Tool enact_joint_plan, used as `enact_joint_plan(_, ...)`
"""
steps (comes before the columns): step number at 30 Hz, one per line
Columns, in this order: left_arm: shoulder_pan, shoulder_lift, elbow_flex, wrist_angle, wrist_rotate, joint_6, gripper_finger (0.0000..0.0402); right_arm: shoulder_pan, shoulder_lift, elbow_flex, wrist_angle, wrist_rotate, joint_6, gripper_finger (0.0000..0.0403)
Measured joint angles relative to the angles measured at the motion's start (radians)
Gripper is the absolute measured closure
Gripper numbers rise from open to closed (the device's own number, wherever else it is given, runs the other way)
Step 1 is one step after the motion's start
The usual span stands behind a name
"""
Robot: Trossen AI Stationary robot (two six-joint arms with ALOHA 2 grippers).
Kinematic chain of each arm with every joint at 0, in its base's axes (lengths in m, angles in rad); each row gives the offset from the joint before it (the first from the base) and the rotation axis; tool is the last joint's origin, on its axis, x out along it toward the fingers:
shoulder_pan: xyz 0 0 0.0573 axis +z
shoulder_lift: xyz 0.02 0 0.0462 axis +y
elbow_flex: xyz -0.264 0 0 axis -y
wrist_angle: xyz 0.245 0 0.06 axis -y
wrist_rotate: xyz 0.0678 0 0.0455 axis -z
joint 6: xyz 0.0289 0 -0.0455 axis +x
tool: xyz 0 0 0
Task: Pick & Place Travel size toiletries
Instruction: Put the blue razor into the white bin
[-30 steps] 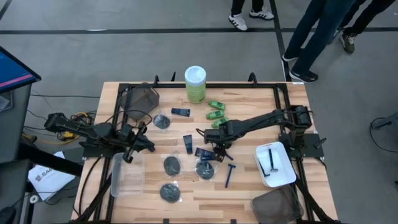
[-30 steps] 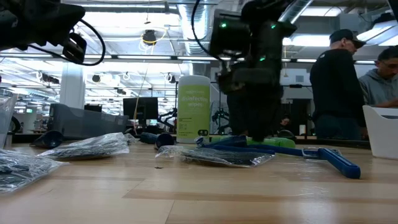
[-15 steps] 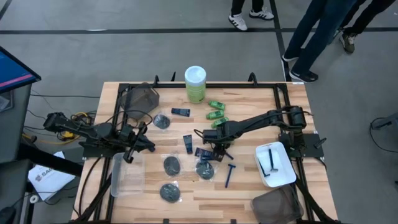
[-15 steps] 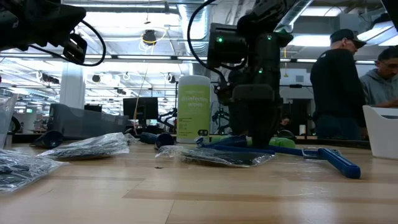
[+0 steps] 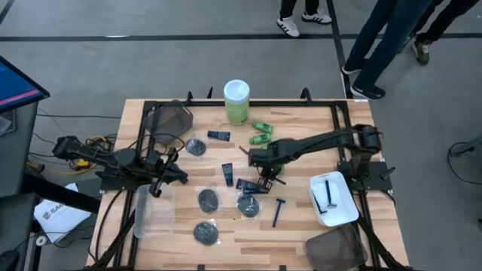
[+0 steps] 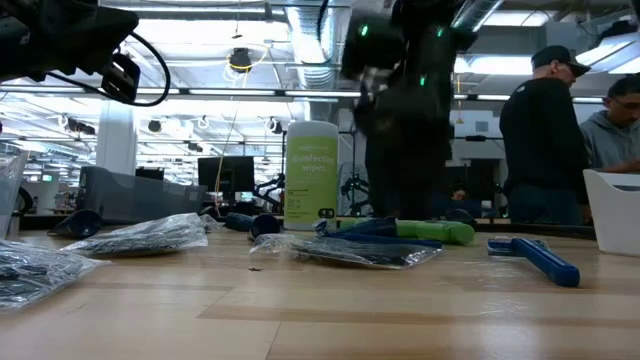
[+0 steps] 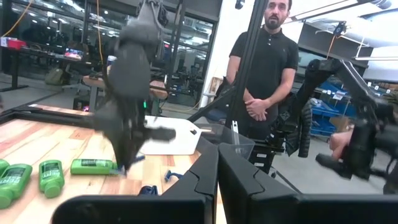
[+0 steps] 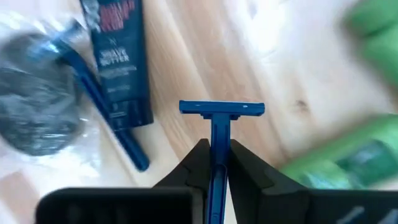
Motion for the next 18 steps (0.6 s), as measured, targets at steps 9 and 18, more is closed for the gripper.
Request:
enact_joint_plan(9, 0.000, 0.000, 0.000, 0.003, 0.000, 0.000, 0.0399, 0.026, -0.317, 0.001, -0.231, 0.081, 0.190, 0.0377)
enact_joint_plan(18, 0.000, 0.000, 0.000, 0.003, 0.000, 0.000, 0.0399, 0.217, -0.534, -0.110, -0.489, 0.174, 0.641, 0.0380)
